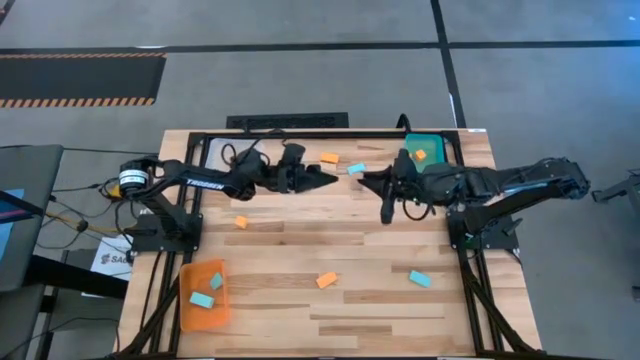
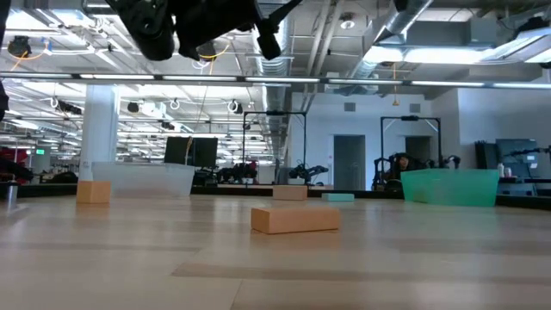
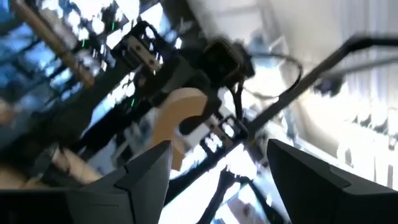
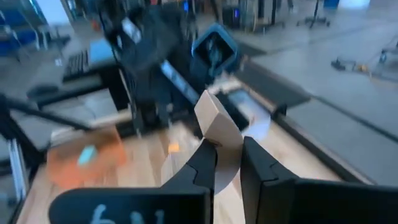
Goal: Sort & place blocks by color
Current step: Put the brown block into the transparent bin
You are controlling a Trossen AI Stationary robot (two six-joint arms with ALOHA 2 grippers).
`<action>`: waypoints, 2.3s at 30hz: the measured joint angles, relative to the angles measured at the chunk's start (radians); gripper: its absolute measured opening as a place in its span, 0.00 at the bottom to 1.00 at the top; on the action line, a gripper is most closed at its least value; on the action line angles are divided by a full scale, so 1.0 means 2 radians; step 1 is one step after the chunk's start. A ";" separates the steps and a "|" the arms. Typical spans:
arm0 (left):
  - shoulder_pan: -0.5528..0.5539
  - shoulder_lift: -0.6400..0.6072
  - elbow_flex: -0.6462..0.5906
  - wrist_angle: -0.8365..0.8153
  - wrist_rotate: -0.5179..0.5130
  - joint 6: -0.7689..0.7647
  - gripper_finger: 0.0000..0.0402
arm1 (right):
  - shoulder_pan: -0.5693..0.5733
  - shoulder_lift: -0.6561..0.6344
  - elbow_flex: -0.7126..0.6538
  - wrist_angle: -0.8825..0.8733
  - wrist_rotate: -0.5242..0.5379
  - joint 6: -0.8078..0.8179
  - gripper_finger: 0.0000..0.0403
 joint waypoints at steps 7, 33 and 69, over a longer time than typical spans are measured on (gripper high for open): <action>-0.022 0.024 -0.010 0.090 -0.045 -0.010 0.62 | -0.042 0.034 0.000 0.134 -0.050 -0.010 0.11; -0.018 0.029 -0.007 -0.035 -0.081 0.087 0.60 | -0.066 0.080 0.000 0.049 -0.082 0.143 0.11; -0.021 0.027 -0.007 -0.083 -0.050 0.128 0.10 | -0.056 0.078 0.000 0.024 -0.118 0.156 0.53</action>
